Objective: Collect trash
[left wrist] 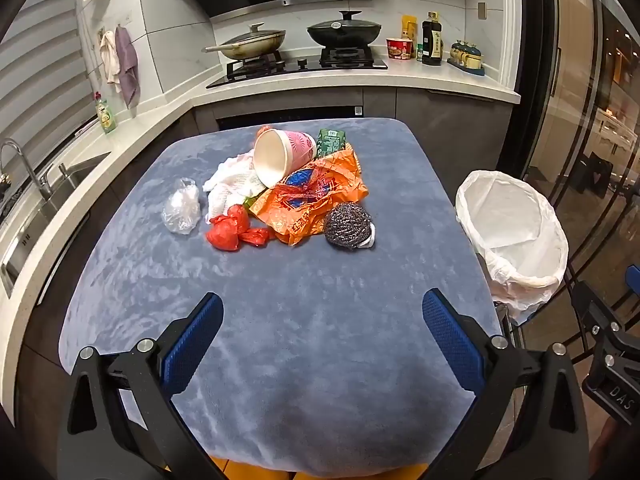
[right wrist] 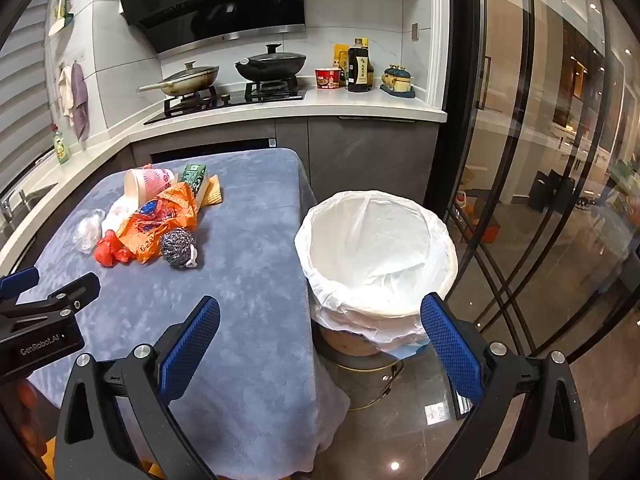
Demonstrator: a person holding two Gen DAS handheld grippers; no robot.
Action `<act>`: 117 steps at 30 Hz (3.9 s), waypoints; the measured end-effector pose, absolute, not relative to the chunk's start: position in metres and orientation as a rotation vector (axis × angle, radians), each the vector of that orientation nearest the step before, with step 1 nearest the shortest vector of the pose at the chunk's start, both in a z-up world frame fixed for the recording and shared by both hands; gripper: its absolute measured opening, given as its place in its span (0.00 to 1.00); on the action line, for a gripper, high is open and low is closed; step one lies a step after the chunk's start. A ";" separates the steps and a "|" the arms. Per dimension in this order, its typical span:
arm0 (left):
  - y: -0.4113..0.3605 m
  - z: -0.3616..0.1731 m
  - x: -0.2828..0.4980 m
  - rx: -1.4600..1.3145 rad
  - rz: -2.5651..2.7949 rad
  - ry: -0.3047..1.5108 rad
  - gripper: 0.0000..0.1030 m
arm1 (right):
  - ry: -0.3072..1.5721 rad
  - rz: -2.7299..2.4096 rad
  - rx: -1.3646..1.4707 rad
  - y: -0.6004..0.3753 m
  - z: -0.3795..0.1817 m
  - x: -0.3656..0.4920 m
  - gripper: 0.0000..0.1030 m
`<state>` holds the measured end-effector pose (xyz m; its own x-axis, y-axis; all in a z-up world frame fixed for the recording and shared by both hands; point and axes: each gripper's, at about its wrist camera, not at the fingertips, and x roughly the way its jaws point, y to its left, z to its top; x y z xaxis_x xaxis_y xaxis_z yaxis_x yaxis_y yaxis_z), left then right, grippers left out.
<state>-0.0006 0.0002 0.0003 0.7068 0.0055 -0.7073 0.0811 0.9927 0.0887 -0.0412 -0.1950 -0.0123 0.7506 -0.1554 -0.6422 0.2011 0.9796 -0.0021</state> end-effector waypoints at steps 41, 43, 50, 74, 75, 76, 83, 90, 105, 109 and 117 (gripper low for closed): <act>-0.010 0.007 -0.003 0.134 -0.055 0.786 0.92 | 0.697 -0.190 0.062 -0.197 -0.008 -0.042 0.93; -0.009 0.006 -0.001 0.130 -0.053 0.789 0.92 | 0.695 -0.191 0.066 -0.197 -0.009 -0.043 0.93; -0.005 0.004 0.000 0.125 -0.053 0.790 0.92 | 0.701 -0.189 0.049 -0.191 -0.014 -0.040 0.93; -0.003 0.003 -0.002 0.128 -0.051 0.790 0.92 | 0.699 -0.183 0.050 -0.188 -0.016 -0.043 0.93; -0.003 0.003 -0.002 0.128 -0.051 0.790 0.92 | 0.700 -0.183 0.050 -0.189 -0.016 -0.043 0.93; -0.003 0.003 -0.002 0.126 -0.051 0.790 0.92 | 0.699 -0.183 0.050 -0.190 -0.016 -0.043 0.93; -0.004 0.003 -0.002 0.128 -0.051 0.790 0.92 | 0.701 -0.184 0.052 -0.190 -0.016 -0.043 0.93; -0.003 0.002 -0.002 0.127 -0.051 0.791 0.92 | 0.702 -0.185 0.055 -0.190 -0.016 -0.043 0.93; -0.004 -0.002 -0.002 0.119 -0.055 0.799 0.92 | 0.707 -0.182 0.059 -0.191 -0.017 -0.042 0.93; 0.000 -0.004 0.001 0.112 -0.061 0.808 0.92 | 0.702 -0.189 0.060 -0.190 -0.018 -0.039 0.93; 0.020 -0.005 0.019 0.075 -0.054 0.812 0.92 | 0.712 -0.179 0.049 -0.174 -0.024 -0.021 0.93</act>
<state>0.0191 0.0201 -0.0050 0.6870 -0.0198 -0.7264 0.0771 0.9960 0.0458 -0.0211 -0.1736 -0.0238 0.7424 -0.1466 -0.6537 0.1797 0.9836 -0.0165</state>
